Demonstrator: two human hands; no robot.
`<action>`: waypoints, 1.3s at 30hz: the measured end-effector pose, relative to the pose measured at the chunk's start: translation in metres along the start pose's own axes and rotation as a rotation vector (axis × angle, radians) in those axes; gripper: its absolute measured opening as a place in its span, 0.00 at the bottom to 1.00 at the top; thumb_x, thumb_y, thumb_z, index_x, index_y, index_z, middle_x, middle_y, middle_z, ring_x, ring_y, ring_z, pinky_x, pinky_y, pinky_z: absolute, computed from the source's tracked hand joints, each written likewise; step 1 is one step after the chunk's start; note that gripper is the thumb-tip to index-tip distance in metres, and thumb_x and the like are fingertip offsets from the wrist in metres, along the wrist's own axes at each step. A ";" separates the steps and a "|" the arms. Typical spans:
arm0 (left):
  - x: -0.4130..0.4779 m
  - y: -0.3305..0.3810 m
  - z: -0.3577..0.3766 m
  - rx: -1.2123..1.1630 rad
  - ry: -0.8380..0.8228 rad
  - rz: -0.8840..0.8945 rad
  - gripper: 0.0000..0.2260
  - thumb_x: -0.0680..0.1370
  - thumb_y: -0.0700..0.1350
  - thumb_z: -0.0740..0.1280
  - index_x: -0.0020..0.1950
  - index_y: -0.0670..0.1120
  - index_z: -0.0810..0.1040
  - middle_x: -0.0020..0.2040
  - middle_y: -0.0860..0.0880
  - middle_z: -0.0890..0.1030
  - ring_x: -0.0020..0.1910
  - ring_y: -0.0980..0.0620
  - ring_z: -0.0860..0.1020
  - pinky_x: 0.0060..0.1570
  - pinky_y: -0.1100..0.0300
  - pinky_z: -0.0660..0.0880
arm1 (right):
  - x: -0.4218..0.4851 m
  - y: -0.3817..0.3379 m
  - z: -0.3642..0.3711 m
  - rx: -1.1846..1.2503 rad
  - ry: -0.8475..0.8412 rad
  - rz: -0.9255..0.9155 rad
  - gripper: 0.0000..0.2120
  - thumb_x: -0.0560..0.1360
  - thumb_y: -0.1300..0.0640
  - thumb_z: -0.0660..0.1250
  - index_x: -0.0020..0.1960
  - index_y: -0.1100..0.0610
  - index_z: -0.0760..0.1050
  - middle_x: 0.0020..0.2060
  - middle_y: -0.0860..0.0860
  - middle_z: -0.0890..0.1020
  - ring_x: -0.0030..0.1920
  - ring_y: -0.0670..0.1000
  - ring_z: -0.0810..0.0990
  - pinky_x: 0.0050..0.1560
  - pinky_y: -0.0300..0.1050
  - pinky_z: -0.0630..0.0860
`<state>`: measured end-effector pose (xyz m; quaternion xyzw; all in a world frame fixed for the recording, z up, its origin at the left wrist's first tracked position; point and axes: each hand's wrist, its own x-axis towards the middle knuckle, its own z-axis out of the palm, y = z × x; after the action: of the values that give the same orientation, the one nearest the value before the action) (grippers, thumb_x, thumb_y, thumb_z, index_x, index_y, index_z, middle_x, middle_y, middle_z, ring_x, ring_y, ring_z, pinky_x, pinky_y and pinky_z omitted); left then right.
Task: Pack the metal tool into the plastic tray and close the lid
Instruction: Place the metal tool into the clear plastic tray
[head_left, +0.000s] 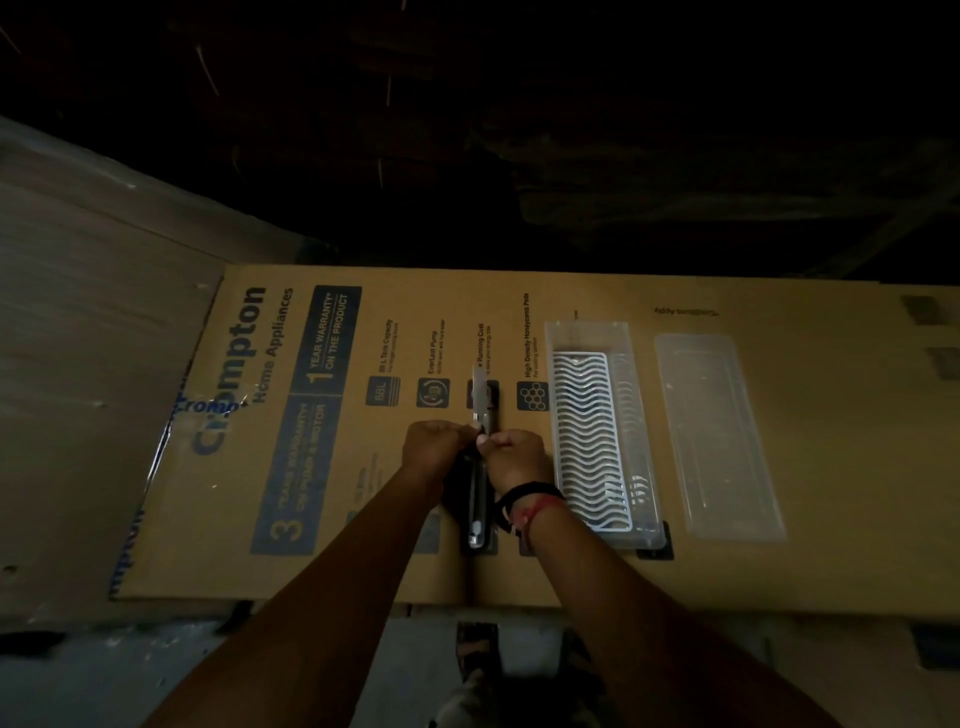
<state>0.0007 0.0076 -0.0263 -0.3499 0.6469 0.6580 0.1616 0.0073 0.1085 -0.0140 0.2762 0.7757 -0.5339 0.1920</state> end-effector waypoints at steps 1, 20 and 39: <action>-0.003 0.004 0.000 -0.024 -0.008 0.002 0.06 0.70 0.39 0.74 0.35 0.37 0.82 0.29 0.44 0.82 0.33 0.46 0.79 0.38 0.57 0.78 | -0.002 -0.001 -0.002 0.030 -0.002 -0.021 0.08 0.73 0.58 0.69 0.44 0.63 0.82 0.40 0.57 0.83 0.42 0.54 0.79 0.50 0.48 0.78; -0.050 0.071 0.077 0.091 0.031 0.326 0.19 0.73 0.44 0.71 0.23 0.44 0.70 0.19 0.50 0.65 0.20 0.51 0.64 0.26 0.62 0.63 | -0.021 -0.018 -0.081 0.220 0.072 -0.331 0.11 0.76 0.58 0.66 0.41 0.66 0.78 0.39 0.64 0.82 0.40 0.62 0.80 0.43 0.54 0.78; -0.059 0.081 0.132 0.083 0.017 0.366 0.19 0.73 0.44 0.70 0.23 0.44 0.72 0.23 0.43 0.71 0.20 0.50 0.67 0.27 0.61 0.65 | -0.024 0.012 -0.148 0.379 -0.056 -0.183 0.14 0.72 0.68 0.68 0.44 0.48 0.79 0.45 0.58 0.83 0.51 0.61 0.82 0.59 0.60 0.77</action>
<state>-0.0450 0.1404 0.0617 -0.2250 0.7278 0.6461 0.0480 0.0330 0.2443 0.0442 0.2209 0.6775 -0.6931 0.1087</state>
